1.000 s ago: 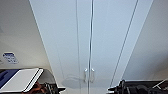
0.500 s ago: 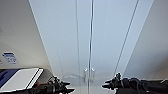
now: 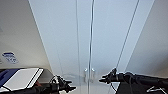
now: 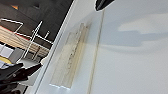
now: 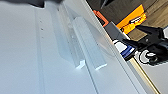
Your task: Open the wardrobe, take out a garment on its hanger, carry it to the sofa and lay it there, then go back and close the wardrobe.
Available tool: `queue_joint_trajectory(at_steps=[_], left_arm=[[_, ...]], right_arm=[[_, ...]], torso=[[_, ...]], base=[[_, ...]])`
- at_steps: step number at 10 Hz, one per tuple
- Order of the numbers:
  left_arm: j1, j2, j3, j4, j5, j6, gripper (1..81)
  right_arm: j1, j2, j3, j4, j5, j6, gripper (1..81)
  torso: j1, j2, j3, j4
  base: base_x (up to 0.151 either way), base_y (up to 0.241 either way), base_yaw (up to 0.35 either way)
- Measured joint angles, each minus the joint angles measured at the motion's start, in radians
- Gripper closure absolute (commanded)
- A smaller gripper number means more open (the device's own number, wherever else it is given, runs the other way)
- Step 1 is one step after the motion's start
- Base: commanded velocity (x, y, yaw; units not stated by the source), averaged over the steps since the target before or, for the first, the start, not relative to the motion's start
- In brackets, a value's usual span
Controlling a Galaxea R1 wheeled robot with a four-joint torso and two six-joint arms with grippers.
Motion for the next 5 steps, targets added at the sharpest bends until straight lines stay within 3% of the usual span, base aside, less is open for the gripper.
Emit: queue_joint_trajectory(at_steps=[2,5], left_arm=[[-0.001,0.054,-0.061,-0.002,-0.06,0.0,1.0],[-0.012,0.104,-0.125,-0.006,-0.086,-0.001,1.0]], right_arm=[[0.006,0.005,-0.019,0.0,0.044,0.001,1.0],[0.015,0.079,-0.074,0.0,0.044,0.003,1.0]], torso=[[0.0,0.0,0.0,0.0],[0.0,0.0,0.0,0.0]], base=[[0.0,0.0,0.0],[0.0,0.0,0.0]])
